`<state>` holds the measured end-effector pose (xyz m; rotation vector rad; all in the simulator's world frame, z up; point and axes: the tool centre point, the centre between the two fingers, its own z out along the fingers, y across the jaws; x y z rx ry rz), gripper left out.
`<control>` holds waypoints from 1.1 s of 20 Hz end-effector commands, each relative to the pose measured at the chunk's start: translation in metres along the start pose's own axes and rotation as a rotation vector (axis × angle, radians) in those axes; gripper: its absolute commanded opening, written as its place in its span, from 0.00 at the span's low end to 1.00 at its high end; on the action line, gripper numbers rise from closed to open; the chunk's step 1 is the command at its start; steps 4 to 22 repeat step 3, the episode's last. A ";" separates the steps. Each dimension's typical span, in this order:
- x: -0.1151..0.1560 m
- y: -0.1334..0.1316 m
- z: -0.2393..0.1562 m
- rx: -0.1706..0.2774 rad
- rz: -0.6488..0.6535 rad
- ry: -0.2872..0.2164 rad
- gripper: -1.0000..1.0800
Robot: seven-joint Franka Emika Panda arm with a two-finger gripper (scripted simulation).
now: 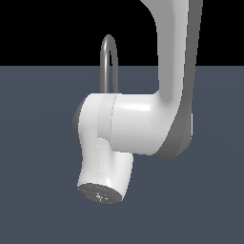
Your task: Turn on the faucet by rotating a designated handle.
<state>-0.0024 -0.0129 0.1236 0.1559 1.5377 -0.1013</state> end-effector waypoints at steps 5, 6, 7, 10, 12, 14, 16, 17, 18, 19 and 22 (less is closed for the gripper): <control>0.021 -0.016 -0.001 -0.067 -0.036 0.027 0.00; 0.021 -0.016 -0.001 -0.067 -0.036 0.027 0.00; 0.021 -0.016 -0.001 -0.067 -0.036 0.027 0.00; 0.021 -0.016 -0.001 -0.067 -0.036 0.027 0.00; 0.021 -0.016 -0.001 -0.067 -0.036 0.027 0.00; 0.021 -0.016 -0.001 -0.067 -0.036 0.027 0.00; 0.021 -0.016 -0.001 -0.067 -0.036 0.027 0.00; 0.021 -0.016 -0.001 -0.067 -0.036 0.027 0.00; 0.021 -0.016 -0.001 -0.067 -0.036 0.027 0.00; 0.021 -0.016 -0.001 -0.067 -0.036 0.027 0.00; 0.021 -0.016 -0.001 -0.067 -0.036 0.027 0.00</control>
